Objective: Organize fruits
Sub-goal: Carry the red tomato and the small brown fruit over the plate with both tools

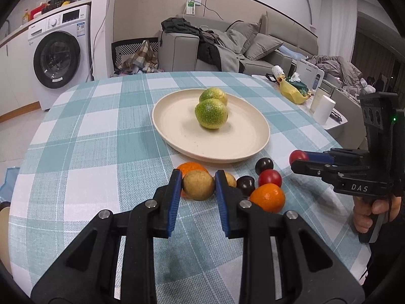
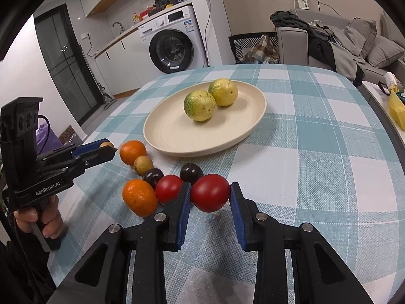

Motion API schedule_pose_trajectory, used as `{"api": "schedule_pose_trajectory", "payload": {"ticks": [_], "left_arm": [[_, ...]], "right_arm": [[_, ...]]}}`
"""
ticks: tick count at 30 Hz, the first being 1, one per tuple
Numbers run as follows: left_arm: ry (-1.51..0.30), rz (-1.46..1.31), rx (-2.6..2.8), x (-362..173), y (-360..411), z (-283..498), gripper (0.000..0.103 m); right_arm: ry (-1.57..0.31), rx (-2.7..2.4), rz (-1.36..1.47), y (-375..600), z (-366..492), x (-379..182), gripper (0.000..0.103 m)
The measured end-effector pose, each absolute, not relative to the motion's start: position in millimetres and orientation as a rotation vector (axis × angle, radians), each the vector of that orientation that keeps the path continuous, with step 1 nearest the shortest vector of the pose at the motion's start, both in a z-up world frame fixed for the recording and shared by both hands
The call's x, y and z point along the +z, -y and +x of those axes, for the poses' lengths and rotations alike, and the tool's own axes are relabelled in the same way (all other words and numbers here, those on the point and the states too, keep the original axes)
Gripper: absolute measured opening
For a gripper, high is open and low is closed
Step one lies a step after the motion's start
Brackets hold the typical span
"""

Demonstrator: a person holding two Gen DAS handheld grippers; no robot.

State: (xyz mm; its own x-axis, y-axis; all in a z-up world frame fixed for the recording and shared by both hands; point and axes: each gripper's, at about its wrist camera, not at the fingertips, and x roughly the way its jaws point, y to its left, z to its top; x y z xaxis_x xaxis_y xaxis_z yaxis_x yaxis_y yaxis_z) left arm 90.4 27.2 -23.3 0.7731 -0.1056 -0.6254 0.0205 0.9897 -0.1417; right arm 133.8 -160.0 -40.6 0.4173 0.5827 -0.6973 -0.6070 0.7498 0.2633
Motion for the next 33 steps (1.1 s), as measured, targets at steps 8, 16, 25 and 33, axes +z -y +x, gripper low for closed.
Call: {"api": "schedule_pose_trajectory", "payload": {"ticks": [8,16,25,33], "left_arm": [[-0.646,-0.132,-0.057,-18.1,-26.3,93.6,0.024],[-0.621,-0.130,-0.048,-11.9,-26.3,100.5,0.024],[-0.596,-0.133,-0.025,-7.0,-25.6,115.7,0.024],[-0.592,-0.126,-0.021,-6.9,-23.8,127.1,0.024]], "right_arm": [[-0.835,0.765,0.007,161.8,135.8,-37.2,0.032],[-0.798,0.766,0.022,159.3,137.5,-32.1,0.032],[-0.748,0.781,0.039,150.5,143.4,-23.9,0.032],[-0.742,0.775,0.052,144.6,154.4,-24.2,0.032]]}}
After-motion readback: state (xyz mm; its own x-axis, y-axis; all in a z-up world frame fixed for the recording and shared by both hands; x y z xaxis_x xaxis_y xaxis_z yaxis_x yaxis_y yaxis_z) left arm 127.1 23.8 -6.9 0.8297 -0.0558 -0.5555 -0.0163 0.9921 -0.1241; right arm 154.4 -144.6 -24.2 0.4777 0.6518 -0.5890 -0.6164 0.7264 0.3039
